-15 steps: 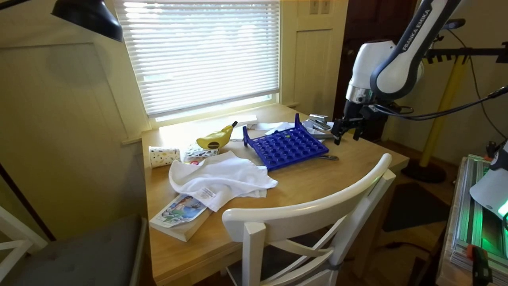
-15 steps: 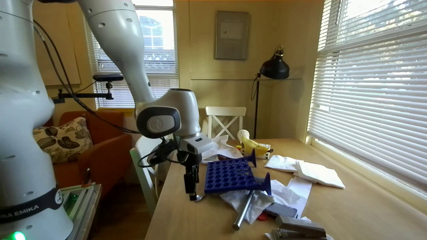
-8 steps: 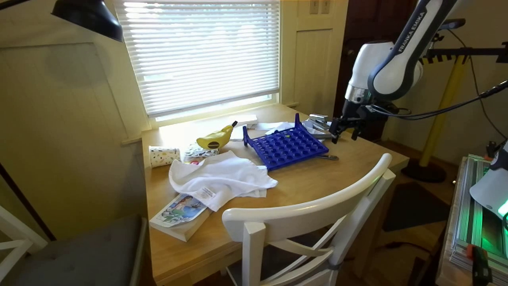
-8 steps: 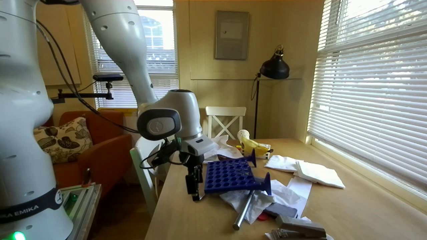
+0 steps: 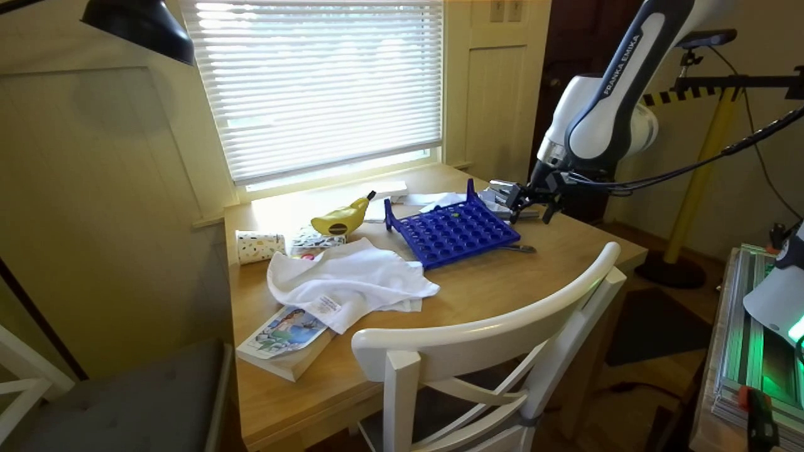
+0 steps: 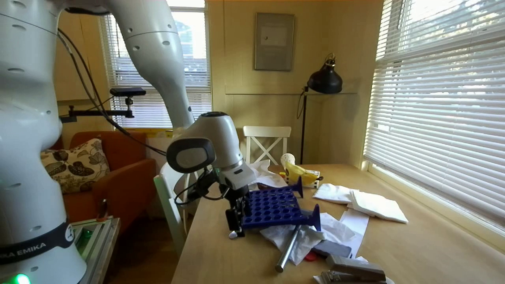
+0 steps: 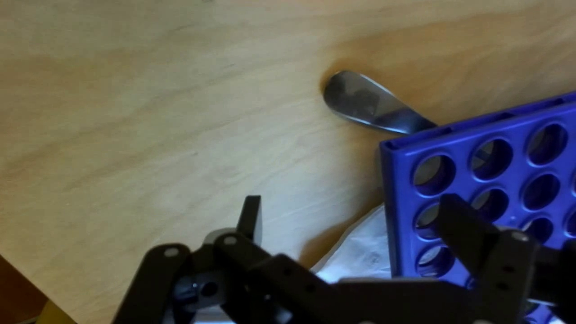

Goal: Place the object upwards

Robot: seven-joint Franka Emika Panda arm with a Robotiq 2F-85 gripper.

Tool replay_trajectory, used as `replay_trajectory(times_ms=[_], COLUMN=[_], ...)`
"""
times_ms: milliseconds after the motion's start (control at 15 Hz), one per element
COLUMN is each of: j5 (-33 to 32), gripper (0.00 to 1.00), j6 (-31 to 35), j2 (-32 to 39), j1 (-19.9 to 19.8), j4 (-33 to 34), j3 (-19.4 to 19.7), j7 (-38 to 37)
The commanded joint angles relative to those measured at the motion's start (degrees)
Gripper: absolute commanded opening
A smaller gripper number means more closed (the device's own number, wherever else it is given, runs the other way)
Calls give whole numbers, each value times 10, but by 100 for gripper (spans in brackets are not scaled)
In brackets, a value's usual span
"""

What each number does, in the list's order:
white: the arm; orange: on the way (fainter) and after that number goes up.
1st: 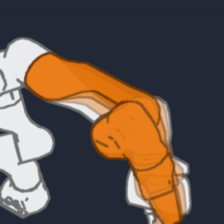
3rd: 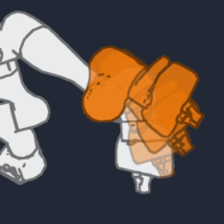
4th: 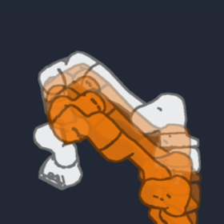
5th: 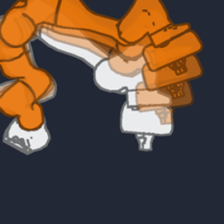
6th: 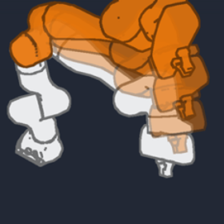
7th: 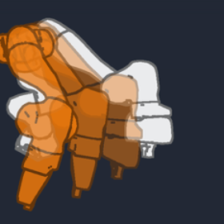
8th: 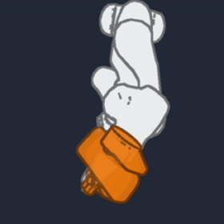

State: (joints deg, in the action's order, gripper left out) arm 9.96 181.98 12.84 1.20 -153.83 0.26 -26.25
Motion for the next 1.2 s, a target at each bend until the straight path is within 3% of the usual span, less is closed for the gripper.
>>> replay_trajectory(times_ms=[0,133,200,267,333,467,533,600,800,1133], j5=[46,58,62,65,65,67,68,68,69,74], gripper=[100,98,91,92,82,84,75,79,76,86], j6=[2,0,0,-1,-4,-11,-13,-15,-14,-22], j2=[39,53,58,64,68,78,82,85,85,56], j1=[-6,-15,-14,-15,-10,-6,-7,-9,-14,-38], j4=[36,50,54,59,63,71,74,76,78,62], j3=[-25,-38,-38,-39,-33,-27,-27,-29,-35,-62], j7=[10,13,13,13,13,12,13,14,16,20])
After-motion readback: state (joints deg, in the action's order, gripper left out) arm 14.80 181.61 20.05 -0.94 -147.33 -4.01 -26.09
